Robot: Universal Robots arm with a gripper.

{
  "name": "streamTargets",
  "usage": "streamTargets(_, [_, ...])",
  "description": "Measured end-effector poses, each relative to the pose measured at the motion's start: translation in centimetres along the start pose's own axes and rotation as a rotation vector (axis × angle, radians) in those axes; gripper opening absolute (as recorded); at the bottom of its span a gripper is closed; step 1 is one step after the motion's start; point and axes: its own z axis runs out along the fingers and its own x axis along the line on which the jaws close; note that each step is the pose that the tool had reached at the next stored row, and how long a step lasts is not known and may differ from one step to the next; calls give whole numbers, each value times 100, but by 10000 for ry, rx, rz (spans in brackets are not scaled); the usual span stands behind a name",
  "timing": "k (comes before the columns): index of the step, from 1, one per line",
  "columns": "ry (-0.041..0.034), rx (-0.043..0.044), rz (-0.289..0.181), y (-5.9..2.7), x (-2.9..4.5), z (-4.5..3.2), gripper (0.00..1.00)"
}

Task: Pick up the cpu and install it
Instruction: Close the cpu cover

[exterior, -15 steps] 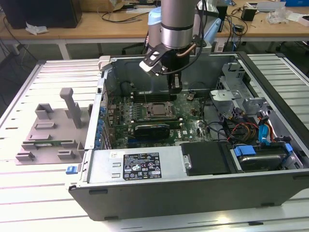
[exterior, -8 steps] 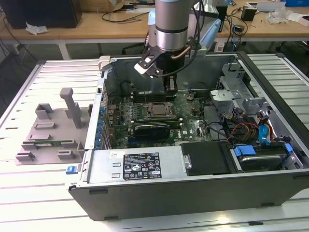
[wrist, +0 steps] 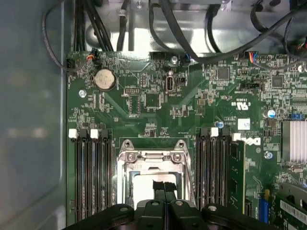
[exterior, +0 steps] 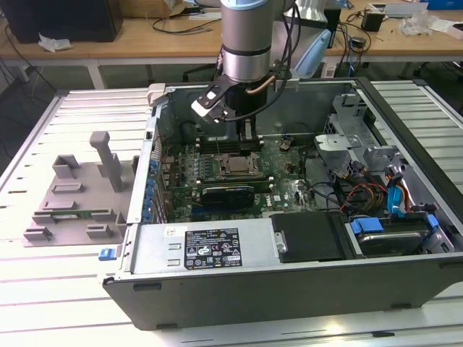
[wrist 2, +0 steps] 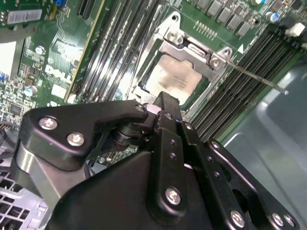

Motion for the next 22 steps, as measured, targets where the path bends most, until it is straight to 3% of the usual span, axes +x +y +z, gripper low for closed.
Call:
streamTargets(4, [1,0,-11,-1,0,0,11])
streamTargets(6, [7,-5,-239,-1,0,1,11])
streamTargets(10, [23,-22,-1159,-1,0,1,11])
streamTargets(16, [58,-58,-3154,-2,0,3,11])
streamTargets(22, [80,-79,-4292,-2,0,3,11])
